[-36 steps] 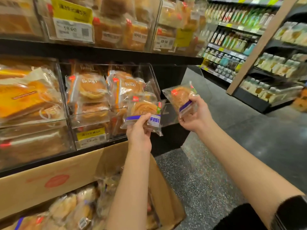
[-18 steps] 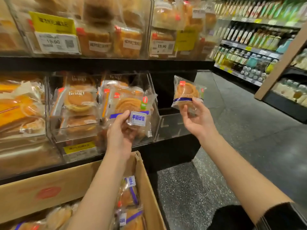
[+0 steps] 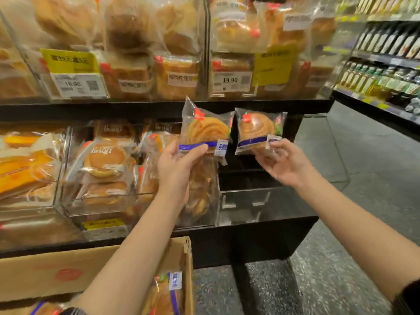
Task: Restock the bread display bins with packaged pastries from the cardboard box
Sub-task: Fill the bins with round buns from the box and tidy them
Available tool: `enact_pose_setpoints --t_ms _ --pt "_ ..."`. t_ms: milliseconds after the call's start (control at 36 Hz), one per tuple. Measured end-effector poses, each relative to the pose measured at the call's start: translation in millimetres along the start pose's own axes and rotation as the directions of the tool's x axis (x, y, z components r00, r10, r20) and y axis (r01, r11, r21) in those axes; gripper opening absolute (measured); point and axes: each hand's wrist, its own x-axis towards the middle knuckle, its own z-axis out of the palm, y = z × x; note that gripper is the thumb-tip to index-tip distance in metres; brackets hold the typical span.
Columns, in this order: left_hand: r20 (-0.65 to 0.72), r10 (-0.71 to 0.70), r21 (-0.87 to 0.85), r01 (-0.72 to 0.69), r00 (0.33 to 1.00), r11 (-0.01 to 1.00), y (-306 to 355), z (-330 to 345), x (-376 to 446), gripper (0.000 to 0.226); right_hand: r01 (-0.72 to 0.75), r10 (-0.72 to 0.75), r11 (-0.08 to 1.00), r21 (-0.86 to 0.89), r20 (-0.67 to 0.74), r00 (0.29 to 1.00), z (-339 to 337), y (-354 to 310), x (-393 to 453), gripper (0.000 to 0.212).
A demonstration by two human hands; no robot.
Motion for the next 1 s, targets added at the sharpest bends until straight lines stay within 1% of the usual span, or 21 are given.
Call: enact_pose_setpoints --t_ms 56,83,111,139,194,250,306,389,444,500,556,611,639,694,750,778,833,861,917,1000 --pt "-0.044 -0.011 -0.08 0.007 0.999 0.997 -3 -5 -2 0.026 -0.01 0.015 0.99 -0.138 0.034 0.999 3 -1 11 0.024" --pt "-0.067 -0.028 -0.118 0.02 0.997 0.993 -5 -8 -4 0.03 -0.01 0.021 0.983 -0.182 0.061 0.998 5 -2 17 0.021" --pt "-0.093 -0.051 -0.147 0.037 0.994 0.988 -9 -11 -6 0.031 -0.007 0.028 0.974 -0.228 0.09 0.996 7 -3 23 0.023" --pt "-0.119 -0.076 -0.17 0.055 0.99 0.984 -12 -15 -8 0.025 0.0 0.033 0.959 -0.285 0.111 0.993 11 -4 30 0.028" --pt "-0.172 -0.135 -0.203 0.099 0.976 0.974 -16 -20 -14 0.013 -0.001 0.04 0.918 -0.396 0.091 0.995 18 -4 43 0.037" --pt "-0.207 -0.185 -0.241 0.133 0.961 0.961 -16 -22 -20 0.011 -0.038 0.074 0.897 -0.441 0.065 0.995 21 0 54 0.043" --pt "-0.231 -0.208 -0.242 0.151 0.95 0.959 -14 -21 -24 0.01 -0.088 0.146 0.886 -0.455 0.093 0.985 23 6 62 0.045" --pt "-0.262 -0.228 -0.213 0.174 0.938 0.961 -11 -14 -27 0.015 -0.15 0.205 0.861 -0.485 0.062 0.977 26 15 70 0.043" --pt "-0.317 -0.23 -0.198 0.173 0.92 0.965 -10 -10 -29 0.017 -0.129 0.203 0.808 -0.575 0.065 0.977 26 18 71 0.042" --pt "-0.373 -0.187 -0.16 0.135 0.909 0.978 -11 -6 -34 0.02 -0.063 0.206 0.731 -0.68 0.132 0.97 23 19 69 0.041" --pt "-0.399 -0.078 -0.071 0.054 0.914 0.996 -11 -5 -41 0.026 -0.006 0.237 0.685 -0.728 0.214 0.948 23 19 64 0.043" --pt "-0.378 0.017 0.004 -0.017 0.926 1.0 -11 -4 -47 0.034 0.007 0.267 0.696 -0.718 0.267 0.926 24 21 61 0.048" --pt "-0.347 0.047 0.012 -0.046 0.937 0.999 -9 -3 -47 0.04 0.014 0.255 0.707 -0.707 0.273 0.928 24 23 61 0.05" --pt "-0.263 0.073 -0.002 -0.076 0.962 0.997 -7 1 -43 0.045 0.049 0.174 0.716 -0.696 0.245 0.954 24 27 61 0.043" --pt "-0.199 0.099 -0.022 -0.105 0.975 0.994 -6 5 -32 0.036 0.078 0.069 0.7 -0.71 0.175 0.982 23 26 59 0.03" --pt "-0.184 0.116 -0.026 -0.123 0.976 0.992 -5 6 -24 0.033 0.08 0.033 0.686 -0.724 0.141 0.99 21 24 58 0.024" --pt "-0.186 0.141 -0.017 -0.147 0.972 0.989 -3 6 -7 0.034 0.084 -0.023 0.645 -0.76 0.091 0.996 16 19 56 0.018" --pt "-0.197 0.146 -0.015 -0.152 0.969 0.988 -3 5 1 0.036 0.084 -0.052 0.623 -0.778 0.066 0.996 12 17 57 0.018" --pt "-0.206 0.142 -0.027 -0.151 0.968 0.988 -6 1 14 0.036 0.063 -0.091 0.612 -0.788 0.009 0.996 5 13 58 0.024" --pt "-0.171 0.137 -0.016 -0.142 0.976 0.99 -15 -4 20 0.033 -0.006 -0.093 0.6 -0.8 -0.077 0.993 -6 10 66 0.042"
